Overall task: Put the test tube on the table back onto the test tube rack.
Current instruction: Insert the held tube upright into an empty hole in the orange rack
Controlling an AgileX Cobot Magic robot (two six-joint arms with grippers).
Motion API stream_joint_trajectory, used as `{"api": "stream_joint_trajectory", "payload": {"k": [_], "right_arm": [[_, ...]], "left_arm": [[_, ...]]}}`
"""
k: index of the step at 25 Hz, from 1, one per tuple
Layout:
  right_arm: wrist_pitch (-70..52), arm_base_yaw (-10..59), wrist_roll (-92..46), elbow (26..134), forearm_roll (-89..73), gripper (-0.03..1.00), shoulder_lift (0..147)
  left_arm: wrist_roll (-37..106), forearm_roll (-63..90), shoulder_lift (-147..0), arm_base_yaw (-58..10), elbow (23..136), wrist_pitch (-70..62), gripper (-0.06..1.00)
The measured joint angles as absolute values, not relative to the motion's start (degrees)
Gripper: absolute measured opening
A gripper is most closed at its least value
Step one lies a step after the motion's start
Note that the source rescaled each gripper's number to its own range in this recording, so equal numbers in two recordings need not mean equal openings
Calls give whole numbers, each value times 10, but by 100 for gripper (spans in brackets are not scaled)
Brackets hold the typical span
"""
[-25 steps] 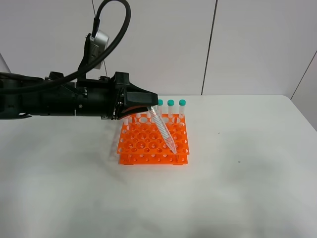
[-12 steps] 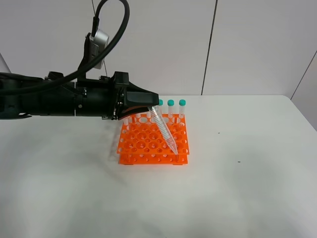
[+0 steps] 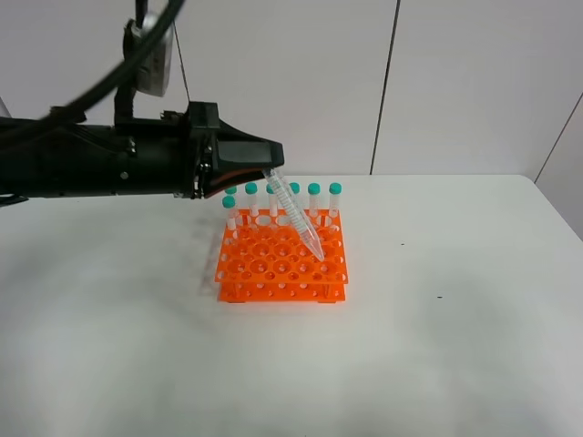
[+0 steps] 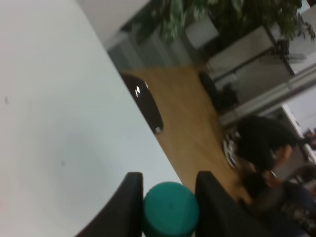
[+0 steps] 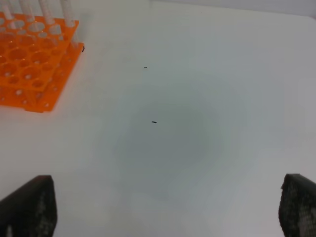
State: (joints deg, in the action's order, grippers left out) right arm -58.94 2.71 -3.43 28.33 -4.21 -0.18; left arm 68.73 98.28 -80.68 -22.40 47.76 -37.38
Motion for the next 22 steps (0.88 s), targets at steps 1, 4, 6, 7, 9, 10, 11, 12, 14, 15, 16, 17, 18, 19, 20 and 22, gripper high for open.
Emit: {"api": "stream_joint_trajectory", "payload": {"k": [1, 4, 6, 7, 9, 10, 11, 12, 14, 15, 16, 17, 18, 19, 20, 22], "right_arm": [[-589, 27, -34, 283, -42, 100, -2], [-589, 27, -34, 283, -42, 100, -2], [-589, 27, -34, 283, -42, 100, -2], [-589, 27, -34, 283, -42, 100, -2], [-589, 27, -34, 283, -42, 100, -2], [-589, 27, -34, 283, -43, 100, -2], [-589, 27, -34, 283, -43, 100, -2], [-589, 27, -34, 283, -43, 100, -2], [-589, 27, -34, 283, -43, 100, -2], [-589, 27, -34, 283, -43, 100, -2], [-589, 27, -34, 283, -43, 100, -2], [-589, 27, -34, 283, -43, 100, -2], [-589, 27, -34, 283, -43, 100, -2], [-589, 27, -34, 283, -43, 100, -2], [-589, 27, -34, 283, -43, 100, -2], [-589, 27, -34, 283, -43, 100, -2]], "left_arm": [[687, 971, -793, -224, 479, -360, 0], [687, 920, -741, -224, 481, -310, 0], [687, 882, -713, -224, 481, -269, 0], [687, 863, -700, -224, 481, -251, 0], [687, 829, -682, -224, 481, -212, 0], [687, 811, -676, -224, 481, -197, 0], [687, 797, -673, -224, 481, -185, 0], [687, 780, -672, -224, 481, -172, 0], [676, 725, -671, -226, 481, -150, 0], [653, 691, -671, -230, 481, -134, 0], [625, 642, -671, -235, 481, -119, 0], [581, 585, -671, -241, 481, -102, 0], [528, 533, -671, -246, 481, -86, 0], [478, 466, -671, -255, 481, -66, 0], [415, 398, -672, -266, 481, -44, 0], [300, 281, -675, -295, 481, 0, 0]]}}
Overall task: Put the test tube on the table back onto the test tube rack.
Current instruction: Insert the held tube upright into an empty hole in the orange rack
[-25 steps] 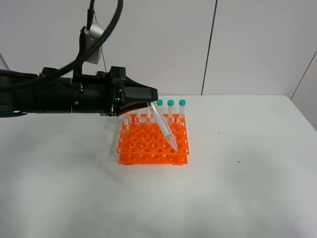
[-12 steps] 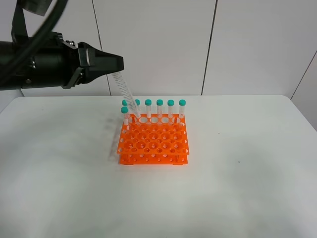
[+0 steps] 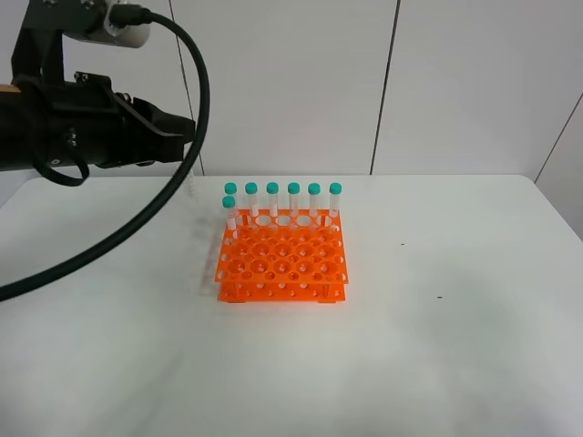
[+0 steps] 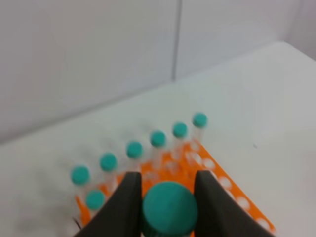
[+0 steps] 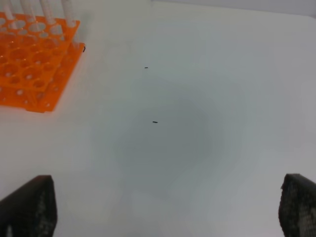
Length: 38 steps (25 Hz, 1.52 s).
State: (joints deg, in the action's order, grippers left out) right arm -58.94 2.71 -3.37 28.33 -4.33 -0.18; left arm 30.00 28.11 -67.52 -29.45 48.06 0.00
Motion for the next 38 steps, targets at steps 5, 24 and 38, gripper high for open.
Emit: {"api": "stream_joint_trajectory", "payload": {"k": [5, 24, 38], "right_arm": [[-589, 27, -34, 283, -43, 100, -2], [-589, 27, -34, 283, -44, 100, -2], [-589, 27, -34, 283, -44, 100, -2]], "left_arm": [[176, 114, -736, -347, 481, 102, 0], [148, 97, -986, -351, 548, 229, 0], [101, 97, -1056, -316, 571, 278, 0]]}}
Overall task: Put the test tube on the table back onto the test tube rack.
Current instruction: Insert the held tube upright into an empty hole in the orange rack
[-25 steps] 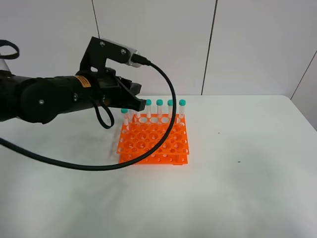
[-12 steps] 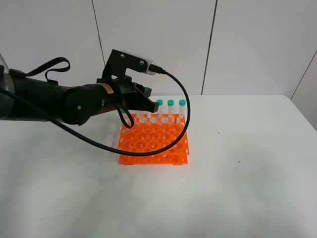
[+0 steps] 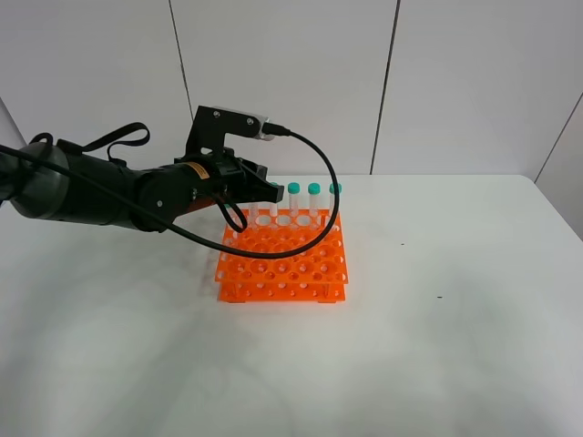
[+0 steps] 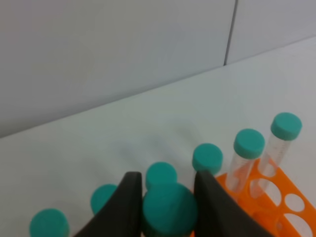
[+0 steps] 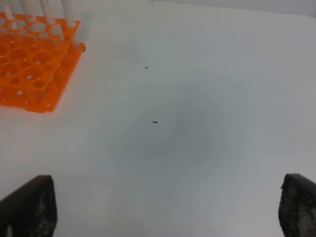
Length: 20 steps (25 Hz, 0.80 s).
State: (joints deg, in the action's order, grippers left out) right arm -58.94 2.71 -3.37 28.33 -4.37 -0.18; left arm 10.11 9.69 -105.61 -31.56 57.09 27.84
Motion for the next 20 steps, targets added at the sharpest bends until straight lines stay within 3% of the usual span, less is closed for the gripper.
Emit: {"api": "stream_joint_trajectory", "payload": {"k": [20], "right_arm": [[-589, 27, -34, 283, -44, 100, -2]], "left_arm": [[104, 79, -1085, -299, 571, 316, 0]]}}
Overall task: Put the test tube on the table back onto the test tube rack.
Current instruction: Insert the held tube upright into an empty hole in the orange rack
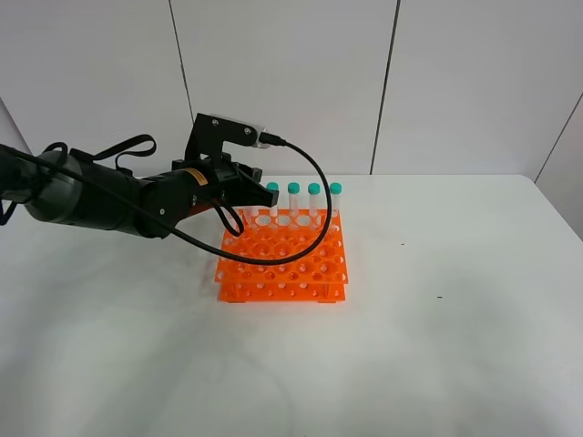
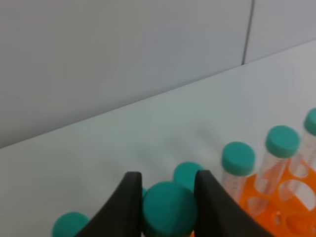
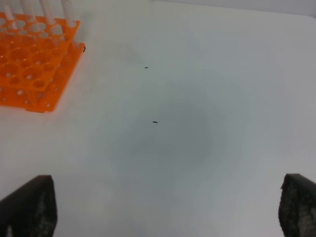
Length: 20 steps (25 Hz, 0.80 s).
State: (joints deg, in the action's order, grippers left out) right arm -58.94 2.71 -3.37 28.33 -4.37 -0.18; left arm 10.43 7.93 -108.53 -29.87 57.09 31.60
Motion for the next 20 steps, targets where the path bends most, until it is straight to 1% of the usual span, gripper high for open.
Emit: {"api": "stream_joint_trajectory", "payload": {"k": [9, 20], "right_arm": [[-589, 27, -34, 283, -44, 100, -2], [-589, 27, -34, 283, -44, 100, -2]], "left_arm": [[66, 79, -1085, -296, 571, 302, 0], [60, 78, -1085, -296, 575, 303, 0]]}}
